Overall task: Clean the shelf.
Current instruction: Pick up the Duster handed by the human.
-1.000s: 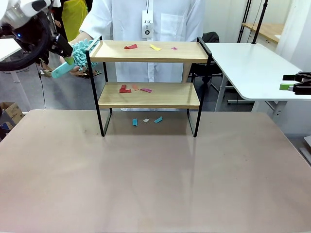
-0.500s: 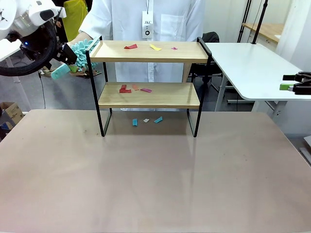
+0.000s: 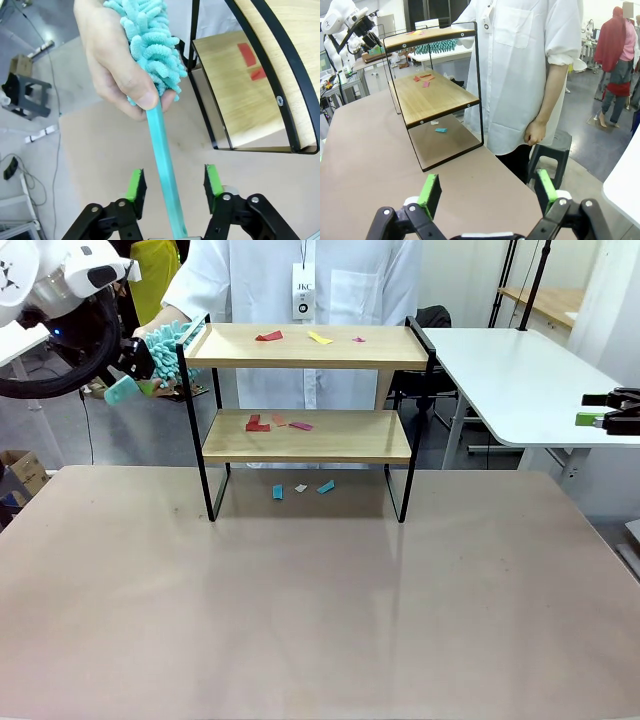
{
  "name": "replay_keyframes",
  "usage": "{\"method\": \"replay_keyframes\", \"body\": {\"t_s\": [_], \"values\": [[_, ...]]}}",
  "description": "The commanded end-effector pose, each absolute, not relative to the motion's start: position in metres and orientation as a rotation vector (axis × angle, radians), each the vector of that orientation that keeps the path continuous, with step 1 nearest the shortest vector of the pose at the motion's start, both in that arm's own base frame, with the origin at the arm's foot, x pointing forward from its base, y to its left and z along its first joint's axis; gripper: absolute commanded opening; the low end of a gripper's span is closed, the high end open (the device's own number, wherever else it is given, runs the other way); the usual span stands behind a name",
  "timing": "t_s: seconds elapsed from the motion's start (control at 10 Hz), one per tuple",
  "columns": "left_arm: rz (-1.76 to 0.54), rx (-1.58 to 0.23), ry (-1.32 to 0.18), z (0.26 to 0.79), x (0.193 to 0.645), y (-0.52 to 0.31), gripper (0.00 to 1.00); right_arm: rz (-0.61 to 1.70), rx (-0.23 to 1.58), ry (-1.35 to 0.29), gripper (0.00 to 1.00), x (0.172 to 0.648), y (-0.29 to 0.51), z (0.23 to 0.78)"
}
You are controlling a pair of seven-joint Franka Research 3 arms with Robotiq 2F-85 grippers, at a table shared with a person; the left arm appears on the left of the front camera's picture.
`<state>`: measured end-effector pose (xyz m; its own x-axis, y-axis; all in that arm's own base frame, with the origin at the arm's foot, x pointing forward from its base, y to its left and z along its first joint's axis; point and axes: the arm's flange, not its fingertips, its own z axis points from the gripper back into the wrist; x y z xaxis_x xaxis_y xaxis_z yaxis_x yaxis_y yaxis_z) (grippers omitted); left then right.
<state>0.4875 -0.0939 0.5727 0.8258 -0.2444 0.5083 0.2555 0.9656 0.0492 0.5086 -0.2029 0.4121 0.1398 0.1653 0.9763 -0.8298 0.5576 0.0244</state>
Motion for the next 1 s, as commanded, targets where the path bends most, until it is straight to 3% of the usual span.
{"method": "replay_keyframes", "body": {"t_s": [0.0,0.2,0.3,0.9], "values": [[-0.234,0.015,-0.521,0.569,0.4865,-0.0963,0.0,0.802,0.67,-1.232,1.0,0.51,-0.2012,0.4146],[-0.225,0.022,-0.521,0.5694,0.4866,-0.0965,0.06,0.802,0.67,-1.232,1.0,0.51,-0.2012,0.4146],[-0.213,0.024,-0.52,0.5684,0.4862,-0.0966,0.0,0.802,0.67,-1.232,1.0,0.51,-0.2012,0.4146],[-0.106,0.035,-0.531,0.5705,0.4847,-0.0918,0.0,0.802,0.67,-1.232,1.0,0.51,-0.2012,0.4146]]}}
